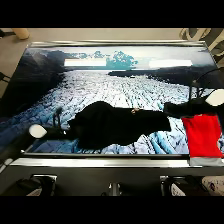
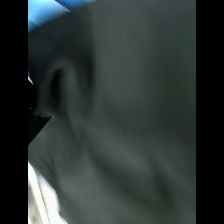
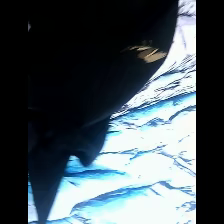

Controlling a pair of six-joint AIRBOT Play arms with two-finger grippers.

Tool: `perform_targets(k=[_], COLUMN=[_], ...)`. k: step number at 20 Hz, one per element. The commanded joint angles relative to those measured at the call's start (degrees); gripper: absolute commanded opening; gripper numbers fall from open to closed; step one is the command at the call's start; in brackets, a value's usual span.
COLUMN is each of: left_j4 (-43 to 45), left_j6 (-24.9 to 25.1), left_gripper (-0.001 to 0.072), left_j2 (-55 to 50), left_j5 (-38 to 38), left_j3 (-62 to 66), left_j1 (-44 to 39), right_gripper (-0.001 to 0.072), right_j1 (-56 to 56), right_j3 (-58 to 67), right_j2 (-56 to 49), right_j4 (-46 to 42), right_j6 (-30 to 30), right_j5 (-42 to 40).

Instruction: Fold the shirts.

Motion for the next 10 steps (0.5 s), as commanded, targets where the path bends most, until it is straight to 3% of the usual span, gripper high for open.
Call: perform_targets(k=[1,4,6,8,10], left_j4=[10.7,21.0,28.1,28.6,26.3], left_j6=[5.0,3.4,-3.4,-7.5,-7.7], left_gripper=[0.0028,0.0028,0.0028,0.0028,0.0028], left_j2=[9.2,17.4,20.2,22.1,23.6], left_j5=[0.0,0.7,0.6,0.3,-2.0], left_j3=[18.4,42.6,55.8,62.1,62.2], left_j1=[1.8,7.7,13.0,17.1,18.1], right_gripper=[0.0019,0.0019,0.0019,0.0019,0.0019], right_j1=[0.0,0.0,0.0,0.0,0.0], right_j3=[11.2,30.3,40.1,44.3,44.5], right_j2=[4.2,9.3,13.5,18.0,21.7], right_j4=[-0.5,-7.9,-14.7,-17.6,-17.7], right_j6=[0.0,0.1,2.5,5.0,7.0], right_j5=[-5.5,-9.6,-9.5,-9.5,-8.5])
